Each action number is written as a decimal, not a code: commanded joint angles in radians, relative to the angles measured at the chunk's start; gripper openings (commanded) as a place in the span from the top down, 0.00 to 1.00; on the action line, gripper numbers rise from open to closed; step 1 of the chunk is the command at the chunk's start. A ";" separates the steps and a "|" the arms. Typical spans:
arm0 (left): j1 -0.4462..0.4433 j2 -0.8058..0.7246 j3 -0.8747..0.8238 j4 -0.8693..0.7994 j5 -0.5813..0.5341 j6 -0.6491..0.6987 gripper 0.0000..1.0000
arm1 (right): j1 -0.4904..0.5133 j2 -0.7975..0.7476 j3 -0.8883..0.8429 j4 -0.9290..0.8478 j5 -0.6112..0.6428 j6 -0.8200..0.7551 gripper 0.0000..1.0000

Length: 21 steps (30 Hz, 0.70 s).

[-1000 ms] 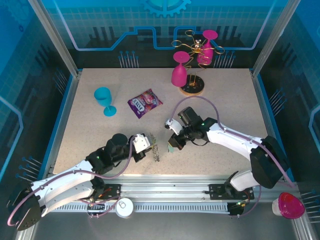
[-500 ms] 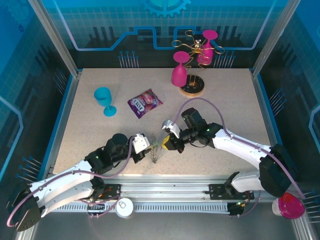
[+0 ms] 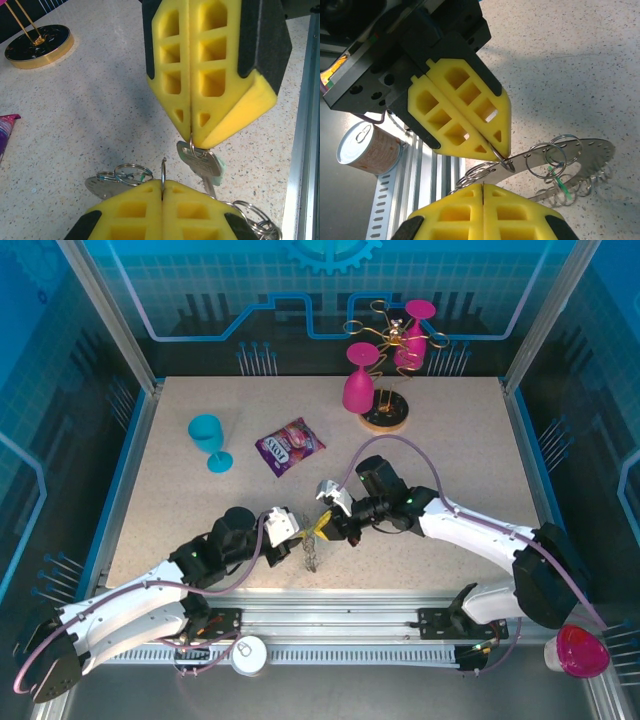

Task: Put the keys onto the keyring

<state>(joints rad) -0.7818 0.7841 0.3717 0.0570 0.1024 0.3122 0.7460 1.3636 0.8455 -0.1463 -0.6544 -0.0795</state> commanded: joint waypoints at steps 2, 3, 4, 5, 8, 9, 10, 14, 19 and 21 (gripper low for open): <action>-0.005 -0.006 0.019 0.043 0.028 -0.016 1.00 | 0.012 0.015 0.028 0.045 0.010 0.020 1.00; -0.005 -0.007 0.019 0.043 0.028 -0.016 1.00 | 0.011 0.018 0.028 0.049 0.010 0.022 1.00; -0.005 -0.006 0.019 0.043 0.029 -0.014 1.00 | 0.011 0.019 0.029 0.055 0.012 0.026 1.00; -0.005 -0.007 0.018 0.043 0.029 -0.013 1.00 | 0.011 0.021 0.029 0.060 0.015 0.029 1.00; -0.005 -0.006 0.018 0.041 0.031 -0.009 1.00 | 0.012 0.027 0.059 0.072 0.022 0.038 1.00; -0.005 -0.007 0.021 0.041 0.030 -0.009 1.00 | 0.011 0.029 0.060 0.074 0.024 0.040 1.00; -0.005 -0.006 0.021 0.040 0.031 -0.010 1.00 | 0.010 0.029 0.061 0.076 0.025 0.042 1.00; -0.005 -0.005 0.019 0.040 0.033 -0.006 1.00 | 0.012 0.034 0.061 0.088 0.021 0.048 1.00; -0.005 -0.007 0.021 0.041 0.031 -0.005 1.00 | 0.010 0.044 0.063 0.065 0.024 0.041 1.00; -0.005 -0.007 0.020 0.038 0.029 -0.005 1.00 | 0.006 0.045 0.063 0.044 0.017 0.037 1.00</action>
<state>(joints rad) -0.7818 0.7845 0.3717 0.0570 0.1097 0.3130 0.7460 1.3952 0.8814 -0.0868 -0.6319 -0.0414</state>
